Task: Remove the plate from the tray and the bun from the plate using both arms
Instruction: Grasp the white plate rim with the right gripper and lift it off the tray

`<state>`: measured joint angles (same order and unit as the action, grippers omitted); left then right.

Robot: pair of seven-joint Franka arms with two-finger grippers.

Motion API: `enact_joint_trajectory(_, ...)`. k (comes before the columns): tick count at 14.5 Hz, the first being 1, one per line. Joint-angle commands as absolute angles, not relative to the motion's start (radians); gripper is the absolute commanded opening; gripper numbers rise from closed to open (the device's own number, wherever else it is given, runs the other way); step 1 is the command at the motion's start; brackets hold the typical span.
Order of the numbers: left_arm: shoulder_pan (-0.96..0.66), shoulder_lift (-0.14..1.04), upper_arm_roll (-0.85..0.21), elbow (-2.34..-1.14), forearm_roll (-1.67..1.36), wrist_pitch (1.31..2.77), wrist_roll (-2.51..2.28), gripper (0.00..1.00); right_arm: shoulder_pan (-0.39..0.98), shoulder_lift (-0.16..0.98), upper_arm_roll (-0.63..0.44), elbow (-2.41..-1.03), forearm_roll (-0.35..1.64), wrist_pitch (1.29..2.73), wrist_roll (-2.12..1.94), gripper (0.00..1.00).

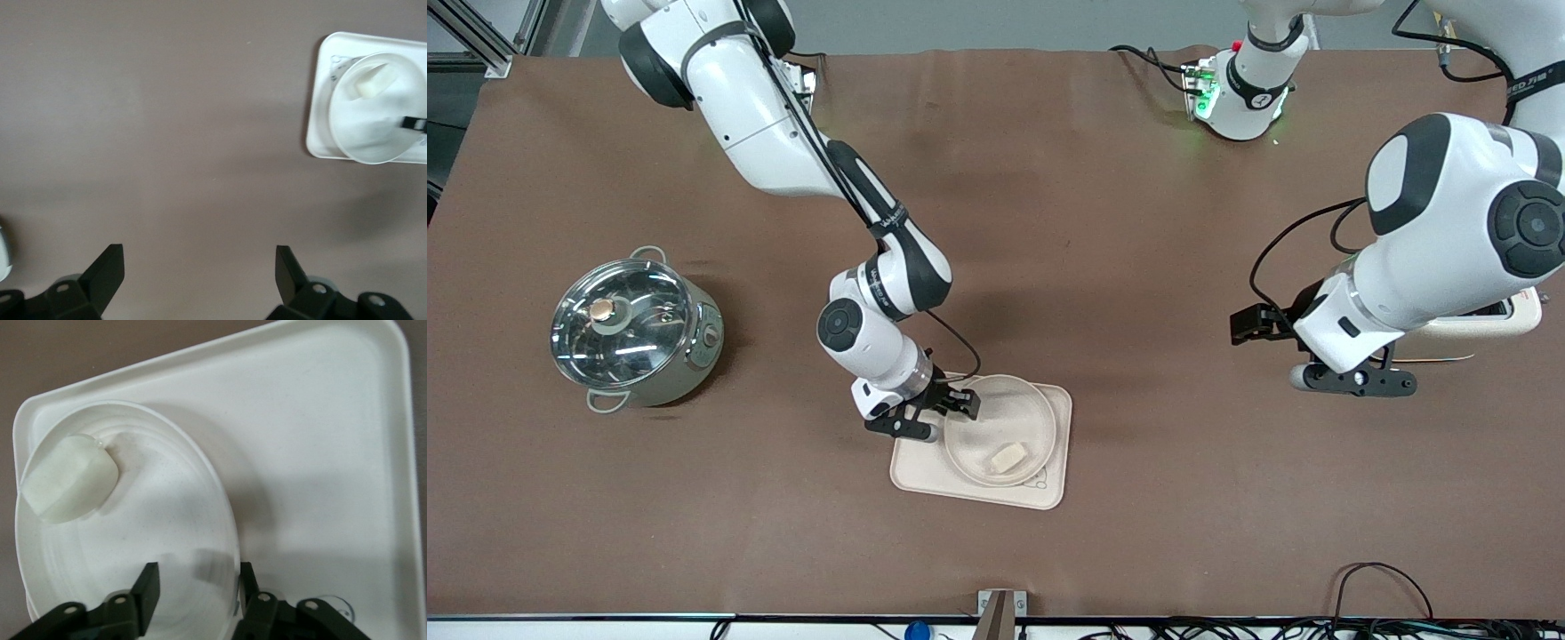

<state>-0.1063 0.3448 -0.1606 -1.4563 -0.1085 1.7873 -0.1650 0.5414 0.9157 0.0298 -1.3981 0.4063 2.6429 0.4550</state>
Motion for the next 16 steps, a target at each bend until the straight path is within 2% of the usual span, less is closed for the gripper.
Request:
enact_joint_trajectory(1,-0.11,0.365,-0.173,-1.454,-0.15,1.836,-0.225,1.0,0.554,0.946,0.023,-1.371,0.416,2.671,0.457,0.12)
enact_joint_trajectory(2,-0.124,0.367,-0.173,-1.453,-0.149,1.839,-0.247,1.0,0.554,0.945,0.023,-1.373,0.413,2.671,0.442,0.04)
enact_joint_trajectory(6,-0.159,0.374,-0.172,-1.451,-0.147,1.841,-0.339,1.0,0.541,0.917,0.025,-1.388,0.426,2.664,0.403,0.02)
enact_joint_trajectory(9,-0.187,0.377,-0.172,-1.447,-0.144,1.841,-0.406,1.0,0.551,0.812,0.034,-1.503,0.452,2.664,0.429,0.01)
enact_joint_trajectory(16,-0.236,0.367,-0.172,-1.454,-0.137,1.807,-0.566,1.0,0.534,0.553,0.176,-1.863,0.563,2.683,0.419,0.01)
